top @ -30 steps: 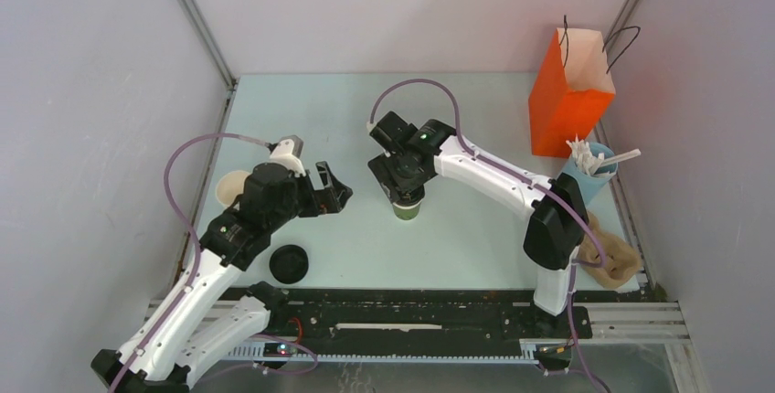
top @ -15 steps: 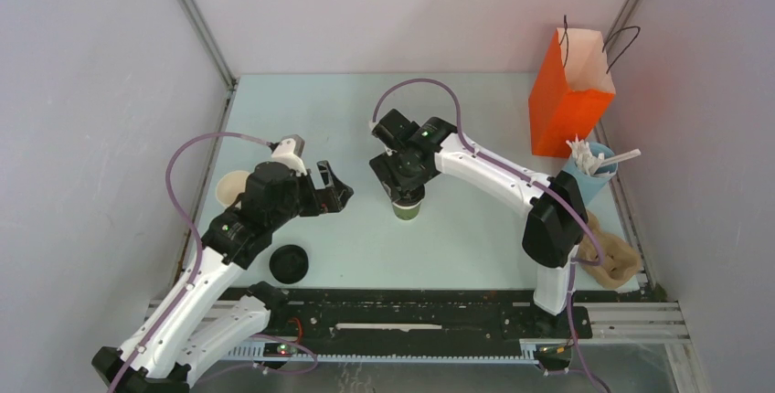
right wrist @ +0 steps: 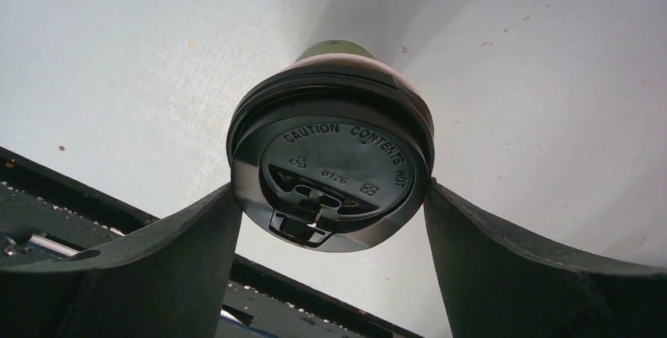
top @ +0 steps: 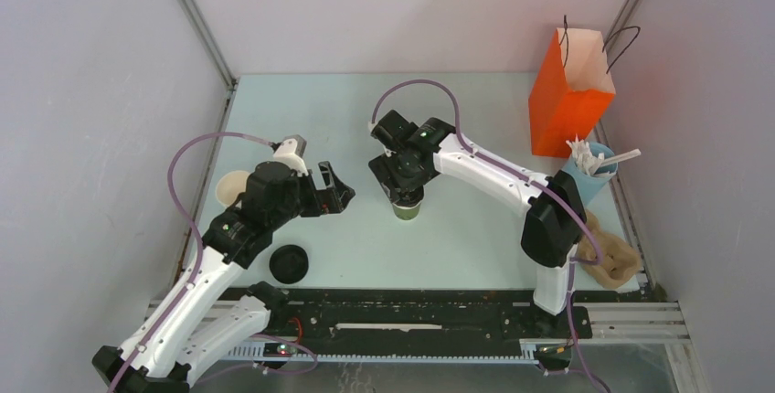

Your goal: Pack the takeout coffee

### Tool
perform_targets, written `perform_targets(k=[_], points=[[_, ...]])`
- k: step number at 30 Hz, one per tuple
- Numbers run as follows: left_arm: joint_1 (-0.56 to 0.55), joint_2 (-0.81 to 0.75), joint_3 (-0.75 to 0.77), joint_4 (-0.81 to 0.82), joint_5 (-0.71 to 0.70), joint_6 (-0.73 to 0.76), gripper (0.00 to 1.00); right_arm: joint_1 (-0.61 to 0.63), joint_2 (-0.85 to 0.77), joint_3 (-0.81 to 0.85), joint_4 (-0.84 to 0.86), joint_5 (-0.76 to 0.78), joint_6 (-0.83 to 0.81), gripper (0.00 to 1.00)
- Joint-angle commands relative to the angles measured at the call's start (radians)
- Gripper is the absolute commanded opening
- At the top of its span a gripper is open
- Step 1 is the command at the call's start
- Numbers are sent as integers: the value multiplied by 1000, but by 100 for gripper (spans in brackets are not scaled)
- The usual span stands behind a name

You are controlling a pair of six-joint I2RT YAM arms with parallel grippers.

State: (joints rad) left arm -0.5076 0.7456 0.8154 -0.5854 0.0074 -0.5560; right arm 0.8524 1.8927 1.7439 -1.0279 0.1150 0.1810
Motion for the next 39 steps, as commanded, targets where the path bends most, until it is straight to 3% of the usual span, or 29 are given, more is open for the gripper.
perform_targets(k=[1, 8, 12, 21, 27, 32, 36, 39], points=[[-3, -3, 7, 39, 12, 23, 100, -1, 9, 4, 6, 13, -8, 91], [-3, -2, 8, 41, 16, 21, 100, 0, 13, 8, -3, 23, -6, 93], [-3, 0, 8, 42, 18, 21, 100, 6, 2, 14, -5, 14, -6, 99], [-3, 19, 6, 58, 47, 6, 100, 1, -79, 29, -2, -28, 6, 100], [-8, 77, -5, 133, 118, -70, 100, -91, -273, -134, 167, -265, 48, 100], [-67, 232, 47, 191, 154, -145, 95, -291, -388, -366, 410, -583, 153, 95], [-86, 346, 62, 255, 157, -209, 88, -415, -354, -447, 536, -796, 202, 86], [-86, 405, 42, 348, 175, -257, 88, -450, -276, -450, 573, -885, 213, 81]])
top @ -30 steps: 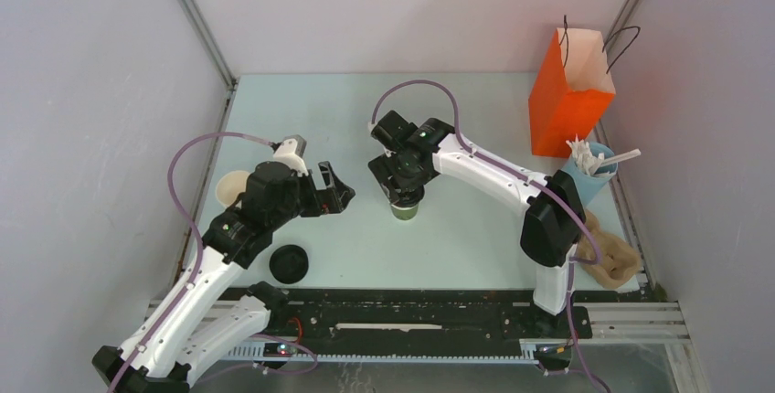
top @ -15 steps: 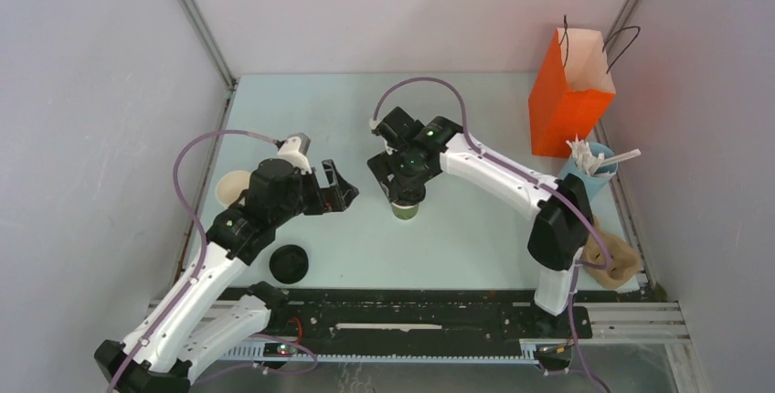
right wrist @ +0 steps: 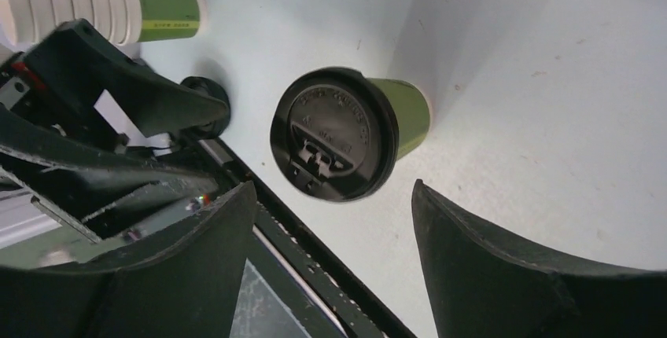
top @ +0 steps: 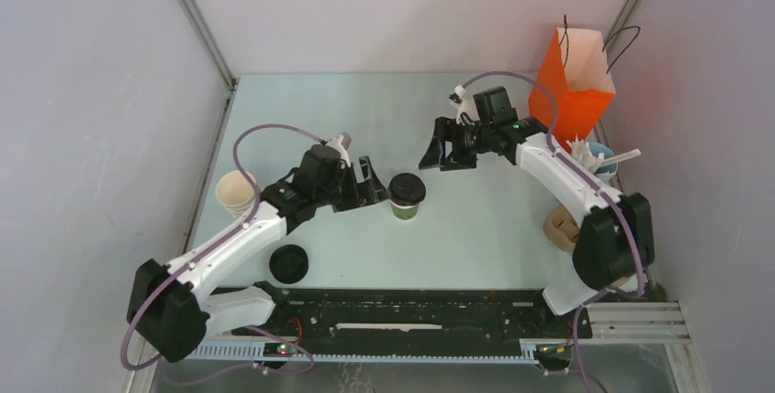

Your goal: Pack the takeout coffee

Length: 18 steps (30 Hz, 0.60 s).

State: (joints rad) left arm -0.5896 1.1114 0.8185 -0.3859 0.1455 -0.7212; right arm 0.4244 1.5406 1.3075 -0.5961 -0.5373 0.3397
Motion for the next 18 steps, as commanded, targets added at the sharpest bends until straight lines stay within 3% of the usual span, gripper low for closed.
perform_targets(k=[1, 8, 12, 18], points=[[-4, 53, 20, 206, 58, -127, 90, -28, 95, -19, 153, -246, 54, 79], [-4, 137, -48, 430, 106, -209, 88, -60, 174, -57, 223, -284, 76, 69], [-4, 170, -28, 394, 93, -200, 82, -59, 192, -81, 270, -307, 97, 68], [-5, 120, -42, 288, 7, -141, 87, -49, 199, -89, 246, -266, 78, 68]])
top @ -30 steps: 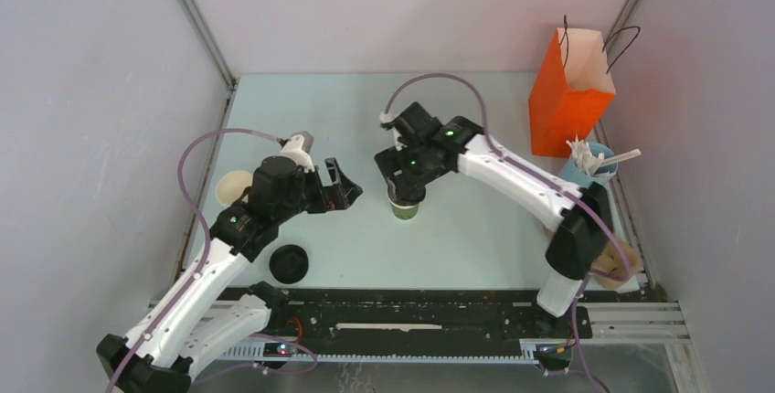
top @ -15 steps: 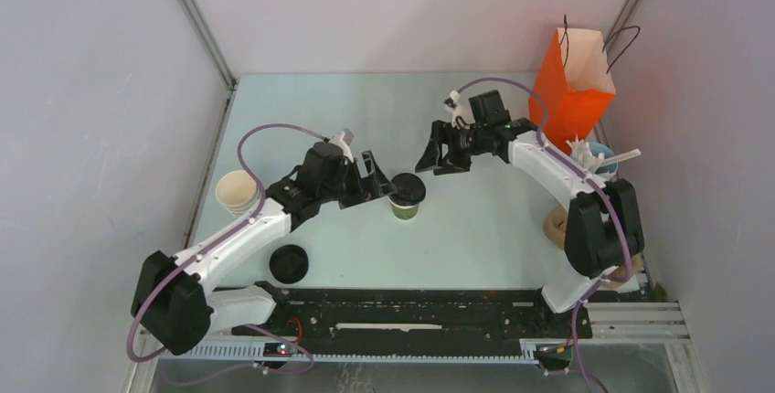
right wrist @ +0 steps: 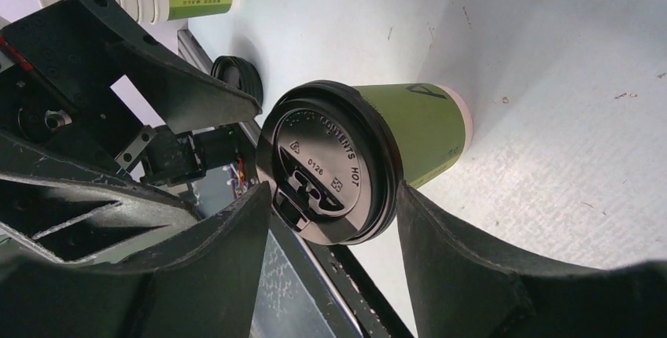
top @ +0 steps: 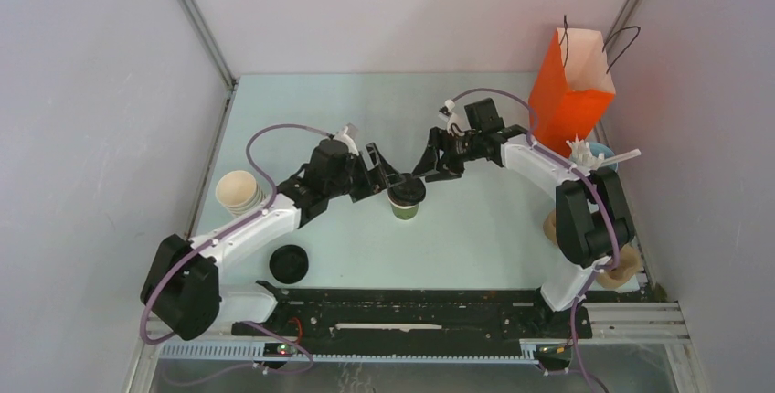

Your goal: Pack the takeout coffee

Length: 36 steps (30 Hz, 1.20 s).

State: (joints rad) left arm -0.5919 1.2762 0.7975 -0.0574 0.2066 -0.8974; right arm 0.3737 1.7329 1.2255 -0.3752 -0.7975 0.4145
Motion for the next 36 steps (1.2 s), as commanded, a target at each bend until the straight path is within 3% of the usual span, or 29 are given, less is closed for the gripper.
perform_targets(k=[1, 7, 14, 26, 36], points=[[-3, -46, -27, -43, -55, 37, 87, 3, 11, -7, 21, 4, 0, 68], [-3, 9, -50, 26, -7, 5, 81, 13, 25, -11, 22, -2, -8, 63], [-3, 38, -45, 80, -5, 5, 82, 33, 14, -10, 18, 1, -11, 58], [-12, 62, -58, 131, -1, -5, 69, 70, -42, -11, -24, 59, -25, 56], [-14, 44, -75, 114, -19, 4, 66, 77, -93, -10, -38, 93, -19, 59]])
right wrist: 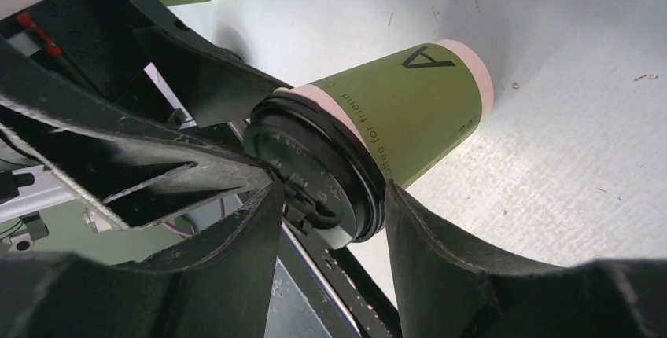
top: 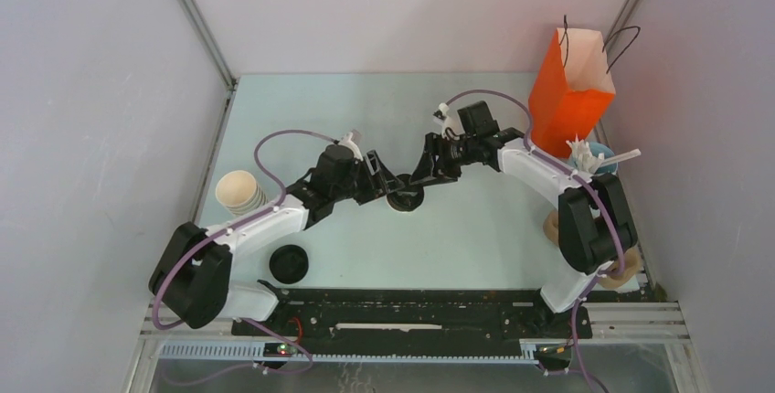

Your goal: Pack the takeout coffee

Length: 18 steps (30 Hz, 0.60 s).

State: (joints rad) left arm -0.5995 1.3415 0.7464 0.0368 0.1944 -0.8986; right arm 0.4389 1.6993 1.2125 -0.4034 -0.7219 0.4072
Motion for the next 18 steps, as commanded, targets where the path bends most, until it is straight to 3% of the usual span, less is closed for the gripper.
perform_targets(k=[1, 10, 18], points=[[-6, -20, -22, 17, -7, 7, 69, 12, -58, 3, -9, 20, -9, 60], [-6, 2, 18, -11, -17, 14, 65, -7, -8, 12, 1, 72, 26, 60], [-6, 28, 56, -30, -41, 46, 67, -22, 8, 39, 8, 71, 36, 62]])
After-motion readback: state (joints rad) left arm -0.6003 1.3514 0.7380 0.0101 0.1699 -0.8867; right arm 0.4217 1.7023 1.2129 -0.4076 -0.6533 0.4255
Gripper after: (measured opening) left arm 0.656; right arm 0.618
